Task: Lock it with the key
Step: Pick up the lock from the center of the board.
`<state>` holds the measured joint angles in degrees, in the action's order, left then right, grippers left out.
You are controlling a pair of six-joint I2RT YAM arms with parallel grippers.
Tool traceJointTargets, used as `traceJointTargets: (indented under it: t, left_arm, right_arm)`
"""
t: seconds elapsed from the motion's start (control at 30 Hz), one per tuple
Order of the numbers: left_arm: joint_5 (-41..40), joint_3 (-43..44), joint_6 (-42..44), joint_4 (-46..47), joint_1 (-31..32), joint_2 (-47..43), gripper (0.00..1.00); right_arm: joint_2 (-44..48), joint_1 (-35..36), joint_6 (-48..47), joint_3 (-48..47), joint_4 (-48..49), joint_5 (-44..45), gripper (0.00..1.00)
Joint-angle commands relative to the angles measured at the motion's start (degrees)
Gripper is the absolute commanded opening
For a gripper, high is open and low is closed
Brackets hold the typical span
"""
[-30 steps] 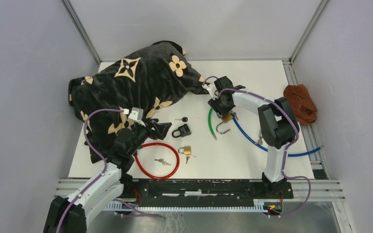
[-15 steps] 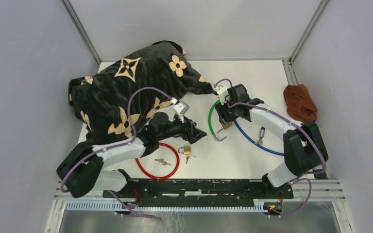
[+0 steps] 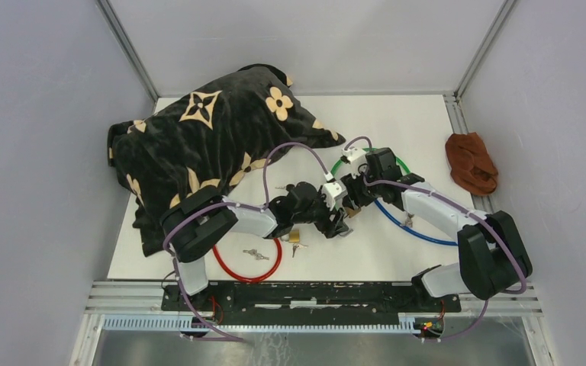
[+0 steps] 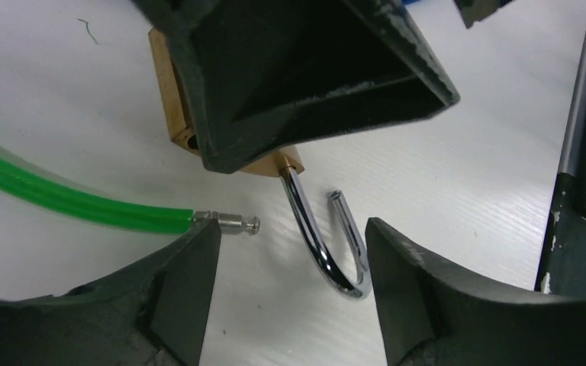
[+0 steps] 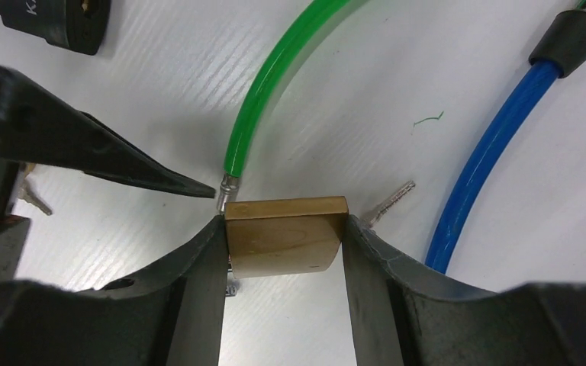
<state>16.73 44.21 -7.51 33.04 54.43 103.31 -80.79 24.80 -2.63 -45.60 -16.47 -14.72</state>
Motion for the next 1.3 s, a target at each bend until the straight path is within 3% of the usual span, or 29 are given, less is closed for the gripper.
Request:
traceJointTargets:
  t: [0.0, 0.13, 0.23, 0.27, 0.3, 0.4, 0.43, 0.57, 0.7, 0.9, 1.0, 1.13, 1.27]
  left_arm:
    - [-0.22, 4.16, 3.82, 0.3, 1.54, 2.55, 0.69]
    - [-0.05, 4.06, 3.73, -1.13, 2.12, 3.09, 0.39]
    - [0.46, 4.37, 3.89, -2.54, 2.14, 2.85, 0.05]
    - [0.7, 4.46, 3.93, -2.7, 2.16, 2.61, 0.02]
    - [0.87, 4.53, 4.22, -2.71, 2.16, 2.27, 0.02]
    - [1.11, 4.72, 5.91, -3.55, 1.99, -0.66, 0.02]
    - [1.66, 4.68, 6.92, -4.3, 1.96, -2.17, 0.02]
    - [7.63, 3.69, 13.53, -9.8, 1.1, -9.06, 0.02]
    - [12.01, 3.23, 18.86, -16.9, 0.18, -16.35, 0.02]
    - [18.99, 5.24, 25.26, -28.8, -3.45, -27.48, 0.02]
    - [19.85, 4.68, 26.07, -30.55, -4.46, -32.48, 0.02]
    - [20.6, 3.11, 24.36, -28.56, -6.51, -38.06, 0.02]
    - [20.59, 0.84, 19.67, -24.04, -8.28, -41.6, 0.02]
  right_arm:
    - [3.73, -0.06, 0.79, -0.39, 5.89, -1.32, 0.0]
    - [4.32, -0.1, 0.28, -0.03, 5.76, -0.9, 0.0]
    - [4.31, -0.07, 0.02, 0.08, 5.82, -0.95, 0.0]
    - [4.13, -0.12, -0.07, -0.08, 5.89, -1.29, 0.0]
    - [4.0, -0.15, -0.44, -0.54, 5.63, -2.24, 0.01]
    - [4.64, -0.76, -2.15, -2.22, 4.23, -4.36, 0.5]
    - [5.38, -0.8, -2.81, -2.61, 4.19, -4.76, 0.61]
    - [10.75, -1.96, -4.75, -2.2, 7.25, -11.24, 0.8]
    - [16.23, -2.94, -7.44, -0.28, 12.58, -20.79, 0.89]
    - [20.32, -3.2, -14.86, 1.27, 13.48, -43.23, 0.89]
    - [20.44, -3.2, -17.46, 2.98, 13.97, -53.02, 0.89]
    - [18.37, -3.09, -18.17, 2.2, 12.86, -59.2, 0.89]
    - [17.09, -0.19, -19.9, 1.58, 11.59, -57.16, 0.88]
